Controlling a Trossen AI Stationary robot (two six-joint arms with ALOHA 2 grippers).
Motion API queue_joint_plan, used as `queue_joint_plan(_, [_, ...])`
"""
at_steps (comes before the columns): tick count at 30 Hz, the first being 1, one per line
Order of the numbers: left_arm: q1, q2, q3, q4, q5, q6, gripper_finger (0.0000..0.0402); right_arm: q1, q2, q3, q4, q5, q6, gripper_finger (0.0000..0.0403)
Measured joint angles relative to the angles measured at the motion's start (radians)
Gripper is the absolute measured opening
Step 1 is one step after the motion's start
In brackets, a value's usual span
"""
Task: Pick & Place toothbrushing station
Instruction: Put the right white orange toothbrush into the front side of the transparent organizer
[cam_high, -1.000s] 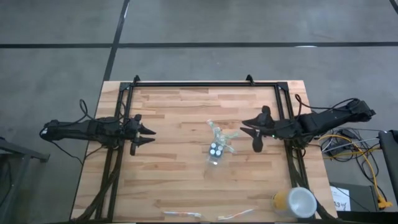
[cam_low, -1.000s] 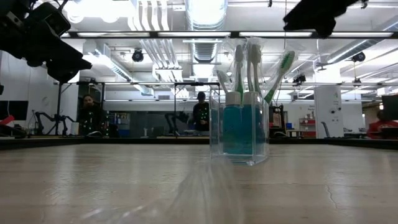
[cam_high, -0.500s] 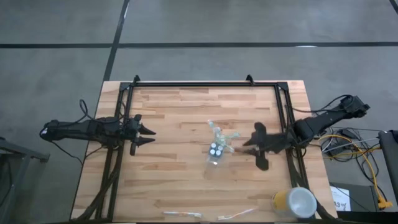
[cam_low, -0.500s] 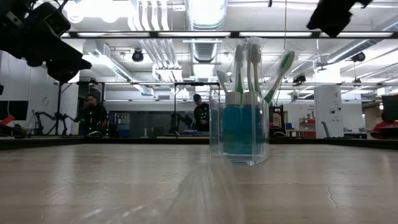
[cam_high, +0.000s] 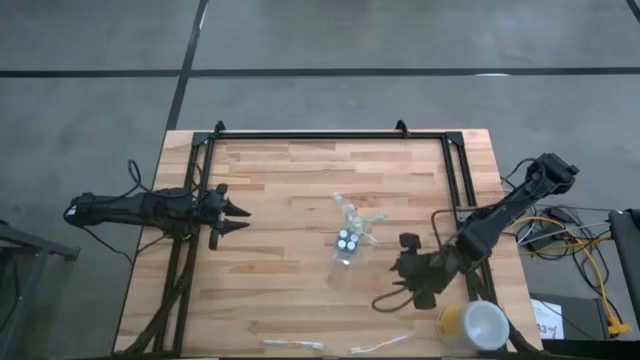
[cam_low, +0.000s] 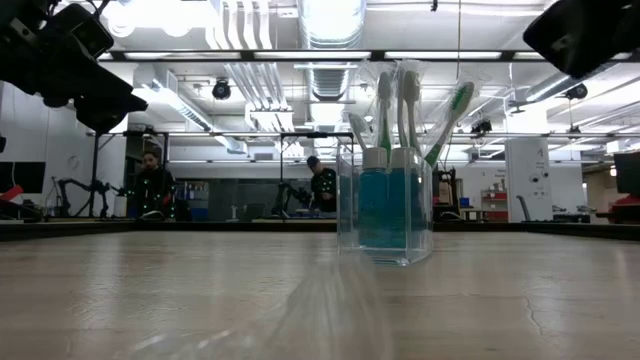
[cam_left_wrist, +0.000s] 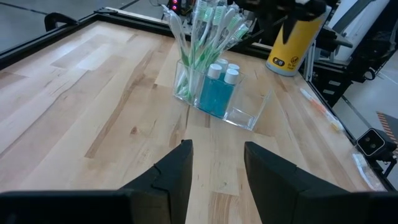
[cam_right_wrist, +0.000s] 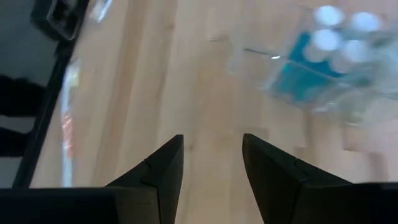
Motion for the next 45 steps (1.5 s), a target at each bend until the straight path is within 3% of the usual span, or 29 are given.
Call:
queue_joint_plan(7, [0.000,0.000,0.000,0.000,0.000,0.000,0.0149,0.054,0.086,0.000,0.012,-0.112,0.049,0.0162])
queue_joint_plan(14, [0.000,0.000,0.000,0.000,-0.004,0.000,0.0149,0.070,0.172,0.000,0.083,-0.330,0.132,0.0162])
queue_joint_plan(18, [0.000,0.000,0.000,0.000,-0.004,0.000,0.0149,0.081,0.241,0.000,0.162,-0.400,0.190,0.0162])
queue_joint_plan(30, [0.000,0.000,0.000,0.000,-0.003,0.000,0.0149,0.142,0.408,0.000,0.252,-0.411,0.251,0.0162])
queue_joint_plan(45, [0.000,0.000,0.000,0.000,0.000,0.000,0.0149,0.199,0.414,0.000,0.383,-0.433,0.308,0.0162])
